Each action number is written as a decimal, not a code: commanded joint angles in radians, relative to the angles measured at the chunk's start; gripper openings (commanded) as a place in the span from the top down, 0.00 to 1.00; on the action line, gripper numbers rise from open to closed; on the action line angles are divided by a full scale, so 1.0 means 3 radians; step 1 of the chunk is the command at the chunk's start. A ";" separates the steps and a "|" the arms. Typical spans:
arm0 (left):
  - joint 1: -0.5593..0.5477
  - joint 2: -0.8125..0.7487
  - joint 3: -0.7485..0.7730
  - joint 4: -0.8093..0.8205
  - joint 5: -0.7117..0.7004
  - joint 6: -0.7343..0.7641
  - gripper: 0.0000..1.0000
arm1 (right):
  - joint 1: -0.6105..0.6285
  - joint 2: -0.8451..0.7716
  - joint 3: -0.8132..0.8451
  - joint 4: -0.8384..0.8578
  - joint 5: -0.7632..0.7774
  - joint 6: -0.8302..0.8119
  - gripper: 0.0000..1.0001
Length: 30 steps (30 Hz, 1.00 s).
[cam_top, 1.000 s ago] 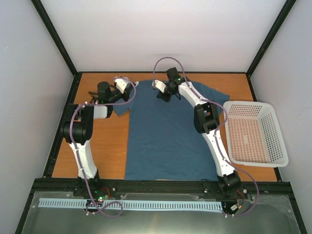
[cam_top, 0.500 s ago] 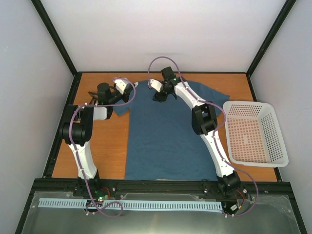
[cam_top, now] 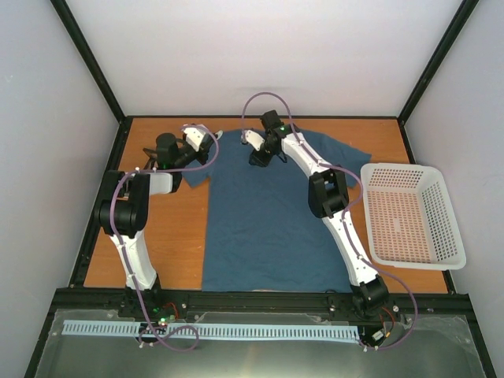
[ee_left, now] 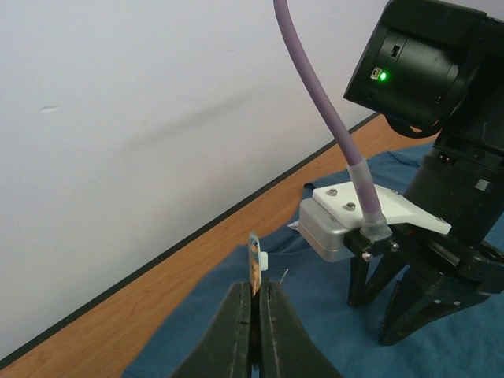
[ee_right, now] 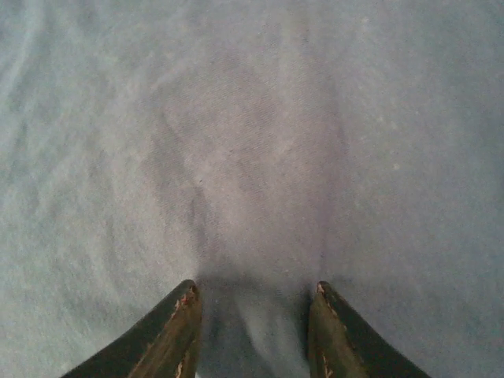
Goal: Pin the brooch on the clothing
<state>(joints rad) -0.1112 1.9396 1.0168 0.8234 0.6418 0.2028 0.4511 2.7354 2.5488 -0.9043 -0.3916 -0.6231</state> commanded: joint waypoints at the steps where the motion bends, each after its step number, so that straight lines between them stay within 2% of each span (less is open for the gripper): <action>1: -0.0019 -0.0145 -0.0032 0.0133 0.0035 0.0035 0.99 | -0.0002 0.0178 0.0022 -0.0324 0.0087 0.0226 0.72; 6: -0.0018 -0.0114 -0.0006 0.0105 0.0069 0.0038 0.99 | 0.0000 0.0099 -0.0070 -0.0117 0.0231 0.0237 0.96; 7: -0.0018 -0.0091 0.0006 0.0099 0.0088 0.0035 0.99 | -0.0003 0.0075 -0.0075 -0.0067 0.0241 0.0215 0.97; 15: -0.0121 0.0270 0.0351 -0.0167 0.0238 0.0088 0.99 | -0.0019 -0.0235 -0.0287 0.0406 -0.0137 -0.0106 0.97; 20: -0.0136 0.0518 0.0658 -0.0388 0.0275 0.0045 0.99 | -0.0053 -0.0343 -0.0439 0.0555 -0.0272 -0.0127 0.98; 27: -0.0173 0.0809 0.1234 -0.1118 0.0268 0.0157 0.99 | -0.0136 -0.0537 -0.0648 0.0717 -0.0590 -0.0141 0.97; 30: -0.0228 0.0920 0.1506 -0.1503 0.0165 0.0356 0.99 | -0.0138 -0.0570 -0.0678 0.0678 -0.0656 -0.0256 0.97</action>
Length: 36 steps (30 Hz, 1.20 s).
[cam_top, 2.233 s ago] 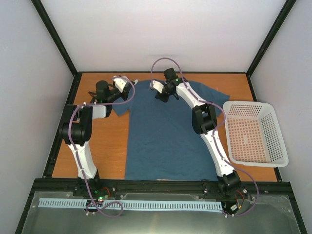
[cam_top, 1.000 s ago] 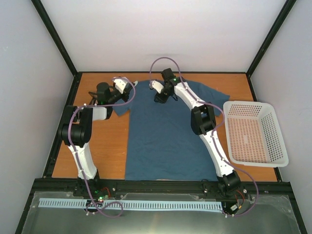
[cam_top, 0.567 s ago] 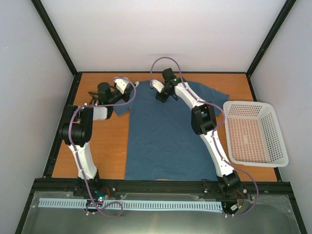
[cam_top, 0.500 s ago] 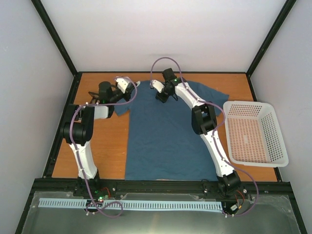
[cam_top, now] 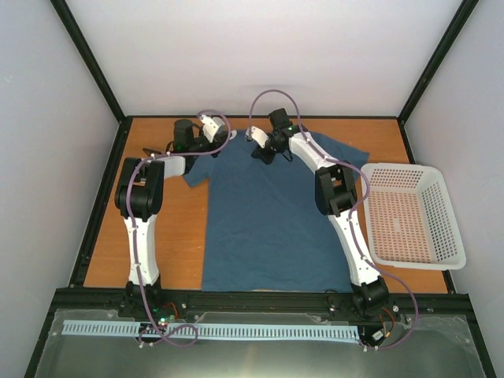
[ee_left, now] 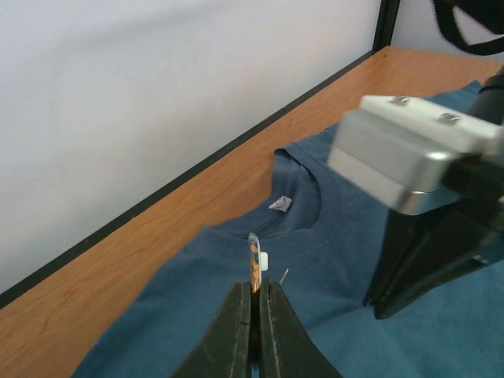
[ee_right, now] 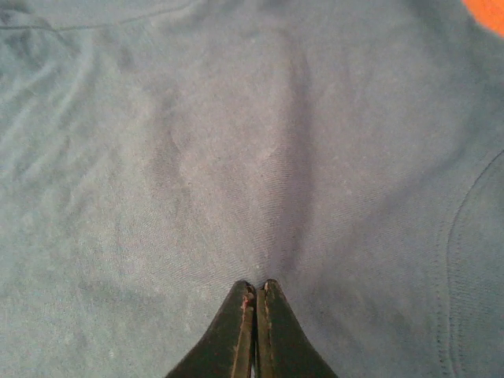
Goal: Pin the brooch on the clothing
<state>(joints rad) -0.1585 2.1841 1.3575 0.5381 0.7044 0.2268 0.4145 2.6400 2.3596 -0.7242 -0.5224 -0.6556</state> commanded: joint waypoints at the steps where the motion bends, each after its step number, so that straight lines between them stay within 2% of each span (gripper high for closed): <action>1: -0.0096 0.0123 0.0402 -0.0596 -0.0090 0.0347 0.99 | -0.0016 -0.0259 -0.0056 0.0077 -0.0237 -0.0170 0.97; 7: -0.0215 0.0150 0.0321 -0.0531 -0.0231 0.0840 0.99 | -0.0020 -0.0313 -0.0098 0.0192 -0.0229 -0.0082 0.97; 16: -0.0265 0.0160 0.0113 -0.0183 -0.0303 0.1461 0.99 | -0.0039 -0.0489 -0.0451 0.0595 -0.0257 0.0059 0.97; 36: -0.0282 0.0423 0.0379 -0.0176 -0.0337 0.1844 0.99 | -0.0098 -0.0481 -0.0432 0.0634 -0.0517 0.0102 0.97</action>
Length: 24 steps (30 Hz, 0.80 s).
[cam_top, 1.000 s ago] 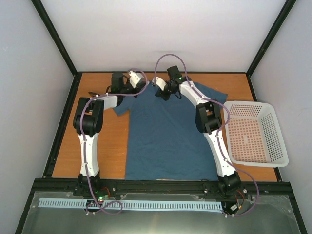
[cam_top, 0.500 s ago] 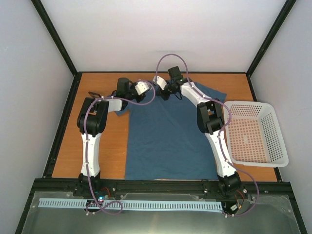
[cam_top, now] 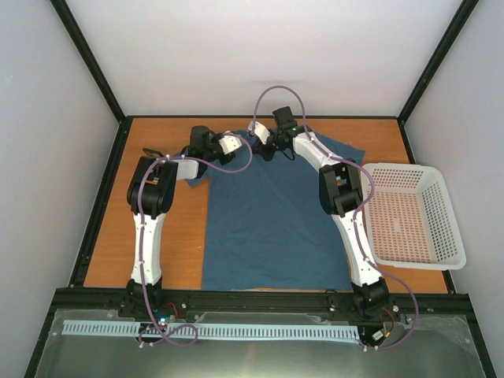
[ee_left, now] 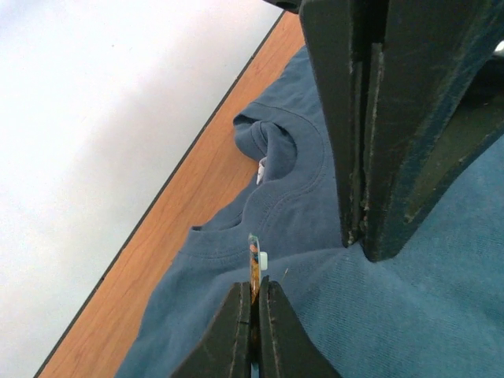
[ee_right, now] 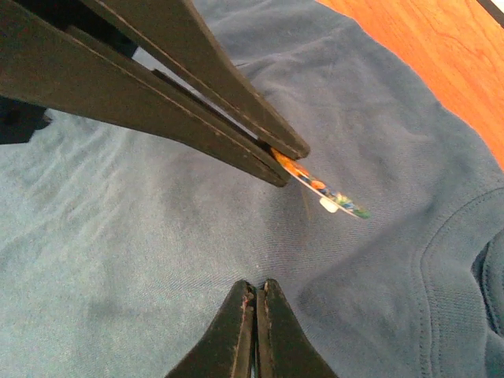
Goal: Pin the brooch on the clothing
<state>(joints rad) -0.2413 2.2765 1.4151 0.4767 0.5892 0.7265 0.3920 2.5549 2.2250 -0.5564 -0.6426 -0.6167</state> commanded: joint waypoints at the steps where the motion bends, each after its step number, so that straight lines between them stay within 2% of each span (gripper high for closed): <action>1: -0.0008 0.0128 0.0222 0.0009 0.0050 0.0172 0.99 | -0.0023 -0.0195 0.0018 0.0075 -0.0120 -0.0030 0.97; 8: -0.0044 0.0157 0.0262 -0.0016 0.0181 0.0279 0.99 | -0.0033 -0.0186 0.0036 0.0113 -0.0056 0.0005 0.97; 17: -0.0045 0.0054 0.0100 0.0047 0.0491 0.0251 0.99 | -0.0078 -0.0135 0.0118 0.0101 -0.0043 0.0064 0.97; 24: -0.0043 -0.0032 -0.0021 0.0099 0.0555 0.0229 0.99 | -0.0090 -0.0101 0.0164 0.0106 -0.0070 0.0088 0.98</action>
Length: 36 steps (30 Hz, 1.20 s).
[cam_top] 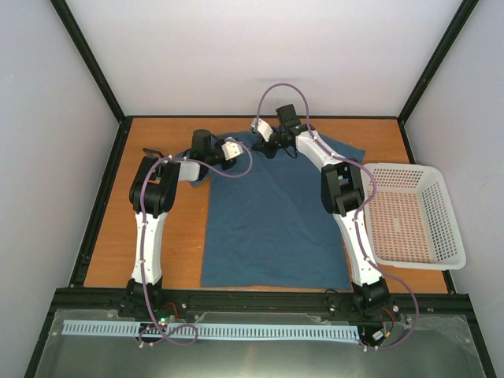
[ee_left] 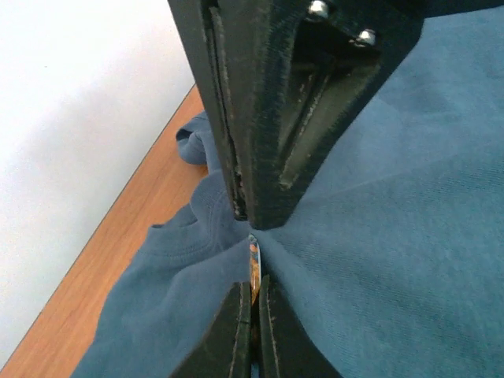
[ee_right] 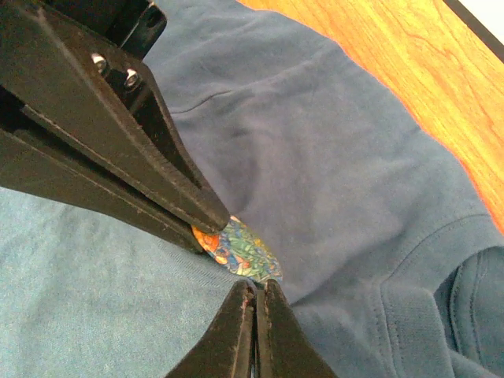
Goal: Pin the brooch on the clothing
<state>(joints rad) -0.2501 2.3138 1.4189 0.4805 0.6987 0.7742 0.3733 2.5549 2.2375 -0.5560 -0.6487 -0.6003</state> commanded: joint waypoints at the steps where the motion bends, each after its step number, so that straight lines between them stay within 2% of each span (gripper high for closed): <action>1: -0.0015 -0.0164 -0.0042 0.0109 0.0174 0.0060 0.99 | -0.0027 -0.0098 0.0127 0.0095 -0.0058 0.0028 0.97; 18: -0.0015 -0.0254 -0.0087 0.0387 0.0315 -0.0221 1.00 | -0.0027 0.0023 0.0254 0.0030 -0.0114 0.0030 0.97; 36: -0.0025 -0.0200 0.0051 0.0430 0.0802 -0.0543 0.99 | -0.0017 0.0063 0.0270 0.0045 -0.0193 0.0024 0.97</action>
<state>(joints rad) -0.2413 2.2784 1.3949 0.5896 0.8066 0.6518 0.3641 2.5553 2.2837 -0.5865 -0.6819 -0.5941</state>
